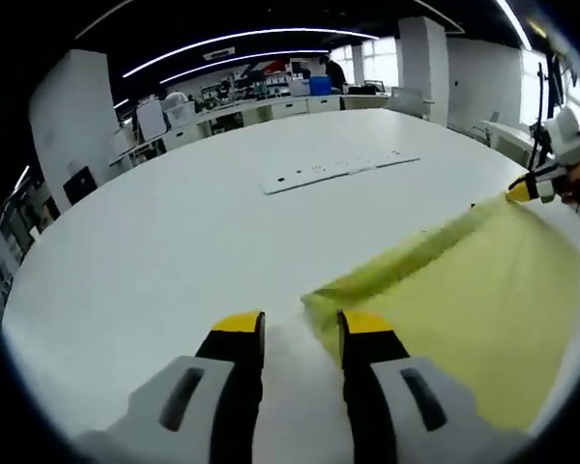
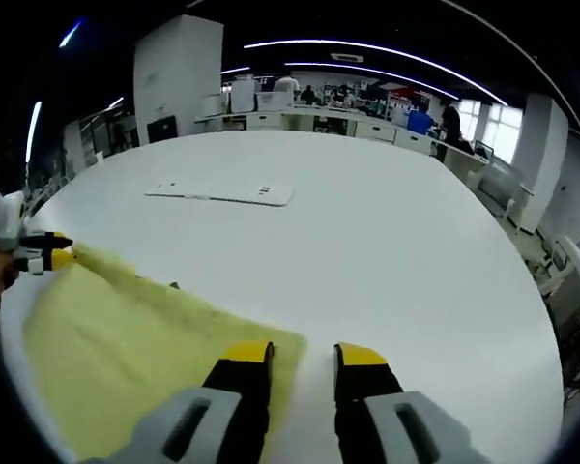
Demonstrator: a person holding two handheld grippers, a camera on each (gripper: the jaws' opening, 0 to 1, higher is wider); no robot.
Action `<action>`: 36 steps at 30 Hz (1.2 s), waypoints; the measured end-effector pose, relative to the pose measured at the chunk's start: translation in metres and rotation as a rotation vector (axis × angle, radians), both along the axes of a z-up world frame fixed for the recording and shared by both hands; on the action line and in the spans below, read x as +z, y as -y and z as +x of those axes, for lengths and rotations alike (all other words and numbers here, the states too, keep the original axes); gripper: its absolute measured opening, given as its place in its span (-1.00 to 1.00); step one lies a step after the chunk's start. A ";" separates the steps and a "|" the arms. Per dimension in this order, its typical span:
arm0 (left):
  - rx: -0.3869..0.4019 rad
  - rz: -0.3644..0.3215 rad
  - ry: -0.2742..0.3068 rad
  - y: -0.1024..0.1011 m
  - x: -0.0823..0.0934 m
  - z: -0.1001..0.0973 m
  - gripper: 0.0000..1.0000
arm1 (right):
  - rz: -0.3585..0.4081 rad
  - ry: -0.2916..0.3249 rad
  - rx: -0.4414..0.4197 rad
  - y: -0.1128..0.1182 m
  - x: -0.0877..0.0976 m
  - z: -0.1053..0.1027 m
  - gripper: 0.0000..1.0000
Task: Fold the garment on the visible template until the final outline fits inside the template.
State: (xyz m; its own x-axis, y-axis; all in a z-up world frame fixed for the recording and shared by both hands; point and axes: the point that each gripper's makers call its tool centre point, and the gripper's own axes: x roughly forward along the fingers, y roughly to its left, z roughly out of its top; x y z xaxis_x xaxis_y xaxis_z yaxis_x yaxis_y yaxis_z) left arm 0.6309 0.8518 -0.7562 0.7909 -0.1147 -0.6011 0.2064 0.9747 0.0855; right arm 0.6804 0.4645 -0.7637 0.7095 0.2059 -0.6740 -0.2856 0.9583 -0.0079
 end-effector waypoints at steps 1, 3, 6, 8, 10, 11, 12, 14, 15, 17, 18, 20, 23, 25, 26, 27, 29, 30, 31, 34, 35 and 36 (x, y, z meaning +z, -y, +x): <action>0.008 -0.005 0.001 0.000 0.002 -0.001 -0.43 | 0.008 0.000 -0.003 -0.001 0.001 0.000 -0.56; 0.012 -0.005 0.005 -0.002 0.004 -0.003 -0.36 | 0.014 0.001 -0.002 -0.002 0.002 -0.001 -0.55; 0.011 -0.007 0.011 -0.004 0.008 -0.007 -0.27 | 0.015 0.002 0.018 -0.005 0.006 -0.005 -0.50; 0.008 -0.013 0.017 -0.004 0.011 -0.010 -0.19 | 0.025 -0.001 0.027 -0.006 0.009 -0.008 -0.39; 0.000 -0.027 0.024 -0.003 0.016 -0.013 -0.10 | 0.039 0.003 0.046 -0.010 0.014 -0.012 -0.29; -0.003 -0.031 0.027 -0.003 0.018 -0.015 -0.07 | 0.046 0.005 0.063 -0.012 0.017 -0.014 -0.23; -0.012 -0.033 0.033 -0.002 0.020 -0.018 -0.03 | 0.049 0.005 0.072 -0.013 0.019 -0.016 -0.18; -0.026 -0.032 0.037 -0.001 0.025 -0.023 0.05 | 0.061 -0.009 0.095 -0.016 0.022 -0.022 -0.06; -0.038 -0.034 0.048 0.000 0.027 -0.026 0.08 | 0.074 -0.013 0.097 -0.017 0.023 -0.025 0.01; -0.062 -0.059 0.065 0.003 0.031 -0.029 0.18 | 0.107 -0.027 0.103 -0.019 0.026 -0.032 0.16; -0.065 -0.064 0.067 0.003 0.032 -0.032 0.22 | 0.107 -0.031 0.109 -0.020 0.027 -0.035 0.20; -0.079 -0.076 0.067 0.005 0.034 -0.038 0.28 | 0.109 -0.044 0.127 -0.022 0.029 -0.044 0.23; -0.103 -0.080 0.063 0.007 0.037 -0.051 0.35 | 0.117 -0.060 0.154 -0.024 0.032 -0.056 0.26; -0.119 -0.076 0.065 0.008 0.038 -0.057 0.40 | 0.115 -0.070 0.182 -0.026 0.033 -0.067 0.29; -0.127 -0.077 0.066 0.008 0.039 -0.060 0.41 | 0.115 -0.073 0.190 -0.026 0.035 -0.070 0.29; -0.137 -0.076 0.068 0.010 0.041 -0.065 0.43 | 0.118 -0.074 0.198 -0.027 0.037 -0.075 0.29; -0.152 -0.076 0.066 0.011 0.042 -0.074 0.45 | 0.126 -0.076 0.210 -0.027 0.040 -0.083 0.29; -0.159 -0.078 0.064 0.012 0.042 -0.078 0.46 | 0.128 -0.075 0.214 -0.028 0.042 -0.085 0.29; -0.170 -0.082 0.063 0.013 0.042 -0.083 0.47 | 0.129 -0.077 0.224 -0.028 0.044 -0.090 0.29; -0.192 -0.088 0.052 0.015 0.041 -0.096 0.50 | 0.123 -0.080 0.239 -0.027 0.047 -0.100 0.29; -0.196 -0.093 0.051 0.016 0.042 -0.101 0.50 | 0.121 -0.083 0.246 -0.026 0.048 -0.105 0.29; -0.197 -0.099 0.049 0.016 0.042 -0.105 0.50 | 0.120 -0.083 0.248 -0.025 0.048 -0.109 0.28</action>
State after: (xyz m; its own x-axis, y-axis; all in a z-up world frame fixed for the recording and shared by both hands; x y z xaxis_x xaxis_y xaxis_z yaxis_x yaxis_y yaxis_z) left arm 0.5260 0.8354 -0.7141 0.7751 -0.3269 -0.5407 0.3920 0.9200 0.0058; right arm 0.5717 0.4895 -0.7152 0.5707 0.4480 -0.6882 -0.5062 0.8518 0.1348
